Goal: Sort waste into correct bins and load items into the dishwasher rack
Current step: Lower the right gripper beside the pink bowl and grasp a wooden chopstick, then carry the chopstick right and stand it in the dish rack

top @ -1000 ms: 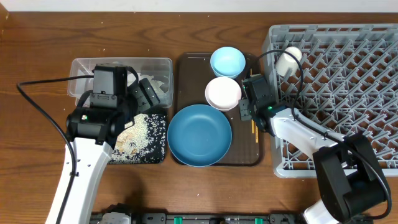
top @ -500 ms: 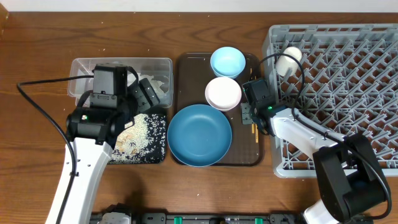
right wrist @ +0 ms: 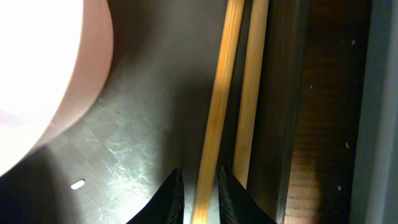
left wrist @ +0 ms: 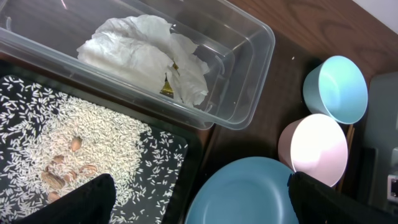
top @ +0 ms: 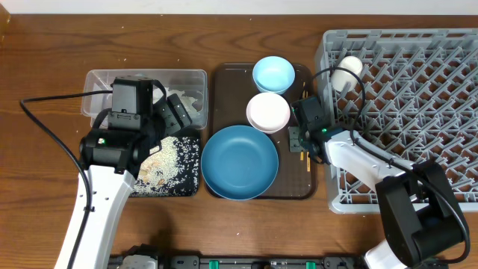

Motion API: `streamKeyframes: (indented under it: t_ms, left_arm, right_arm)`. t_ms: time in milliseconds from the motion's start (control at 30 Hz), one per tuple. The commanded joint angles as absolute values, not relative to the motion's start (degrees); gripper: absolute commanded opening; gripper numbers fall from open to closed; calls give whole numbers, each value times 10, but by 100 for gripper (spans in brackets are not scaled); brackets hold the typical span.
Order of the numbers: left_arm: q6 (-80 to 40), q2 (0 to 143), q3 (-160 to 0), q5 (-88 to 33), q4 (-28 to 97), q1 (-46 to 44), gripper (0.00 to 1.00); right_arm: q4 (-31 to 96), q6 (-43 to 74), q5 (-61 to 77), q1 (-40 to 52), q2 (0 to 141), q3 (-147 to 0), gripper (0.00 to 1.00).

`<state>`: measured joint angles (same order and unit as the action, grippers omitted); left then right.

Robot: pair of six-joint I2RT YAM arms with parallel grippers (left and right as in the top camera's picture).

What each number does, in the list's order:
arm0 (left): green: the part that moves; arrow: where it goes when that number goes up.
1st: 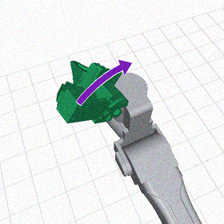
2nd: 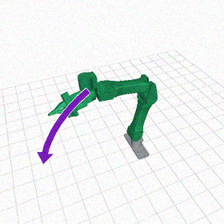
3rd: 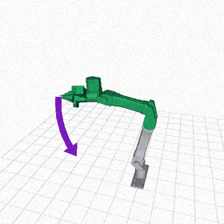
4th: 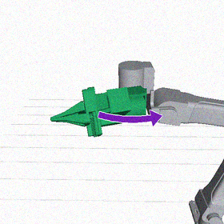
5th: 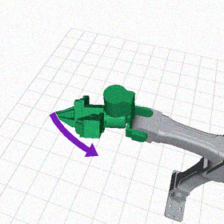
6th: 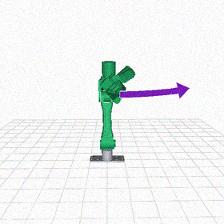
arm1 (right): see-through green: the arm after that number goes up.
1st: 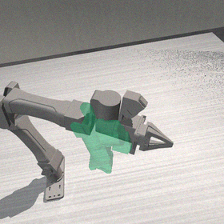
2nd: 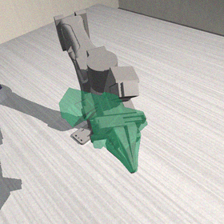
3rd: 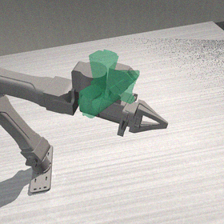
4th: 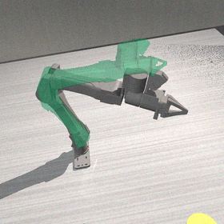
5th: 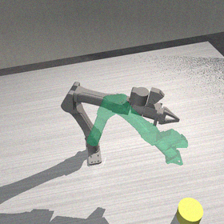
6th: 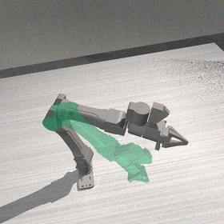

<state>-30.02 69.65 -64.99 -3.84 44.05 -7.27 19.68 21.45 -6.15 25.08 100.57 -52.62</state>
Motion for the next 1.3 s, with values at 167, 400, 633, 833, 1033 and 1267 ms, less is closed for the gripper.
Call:
streamKeyframes:
  t_ms: [167, 400, 633, 833, 1033, 1267]
  left_arm:
    - [-299, 692, -662, -27, 441, -71, 91]
    - [-299, 692, -662, -27, 441, -71, 91]
    - [-299, 692, -662, -27, 441, -71, 91]
    - [-299, 692, -662, -27, 441, -71, 91]
    - [-299, 692, -662, -27, 441, -71, 91]
    - [-299, 692, -662, -27, 441, -71, 91]
  right_arm:
    - [197, 244, -62, 259, 1004, -498, 18]
    - [191, 260, -62, 259, 1004, -498, 4]
    - [175, 274, -60, 259, 1004, -499, 4]
    - [173, 230, -60, 258, 967, -514, 1]
    - [178, 215, -59, 258, 884, -526, 1]
    - [242, 180, -59, 234, 774, -526, 1]
